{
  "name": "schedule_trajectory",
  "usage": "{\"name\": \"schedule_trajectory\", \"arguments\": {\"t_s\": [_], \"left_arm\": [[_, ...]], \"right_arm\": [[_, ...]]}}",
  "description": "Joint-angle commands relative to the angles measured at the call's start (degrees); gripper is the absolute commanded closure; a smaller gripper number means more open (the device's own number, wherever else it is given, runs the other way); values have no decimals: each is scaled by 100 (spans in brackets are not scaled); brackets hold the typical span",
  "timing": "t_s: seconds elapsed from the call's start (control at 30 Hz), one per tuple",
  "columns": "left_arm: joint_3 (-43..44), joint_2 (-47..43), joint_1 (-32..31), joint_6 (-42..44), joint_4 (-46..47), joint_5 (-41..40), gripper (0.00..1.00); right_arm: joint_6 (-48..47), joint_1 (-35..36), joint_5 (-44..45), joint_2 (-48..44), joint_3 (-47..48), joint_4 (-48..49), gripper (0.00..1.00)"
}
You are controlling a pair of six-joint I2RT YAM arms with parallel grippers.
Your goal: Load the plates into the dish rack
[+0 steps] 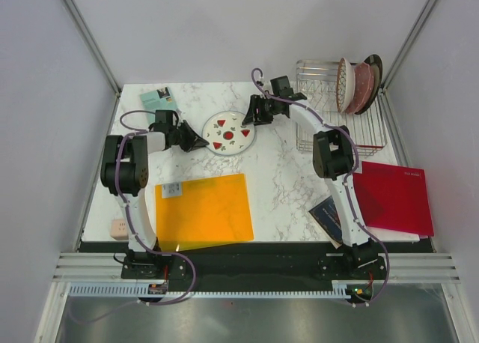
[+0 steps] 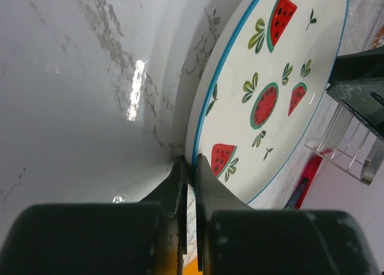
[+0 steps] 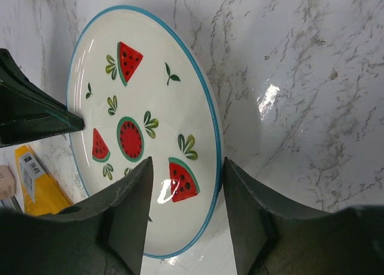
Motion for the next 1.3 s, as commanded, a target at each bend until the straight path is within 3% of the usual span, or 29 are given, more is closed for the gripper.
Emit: {"name": "schedule_trajectory", "arguments": {"t_s": [0.0, 0.17, 0.3, 0.67, 0.7, 0.8, 0.83, 1.03, 1.27], "left_arm": [[-439, -316, 30, -233, 932, 771, 98], [-809, -457, 136, -533, 2031, 1422, 98], [-897, -527, 188, -638, 2278, 1659, 98], [-731, -404, 259, -296, 2200, 1633, 98], [-644, -369, 268, -191, 2139, 1633, 98], [-503, -378, 268, 81, 1805, 1493, 85], [-476, -395, 268, 126, 1683, 1484, 71], [-423, -956, 496, 451, 1523, 1483, 45], [-660, -2203, 812, 1267, 1093, 1124, 40]], "right_arm": [[339, 95, -501, 148, -63, 297, 44], [419, 95, -536, 131, -116, 333, 48], [384, 95, -527, 122, -72, 333, 54], [393, 86, -1107, -124, -283, 403, 100], [401, 95, -1177, -150, -292, 420, 100], [410, 95, -1187, -343, -283, 447, 100], [419, 86, -1117, -405, -274, 447, 100], [261, -36, -581, -897, 68, 412, 100], [-178, -291, 201, -1661, 446, 184, 100]]}}
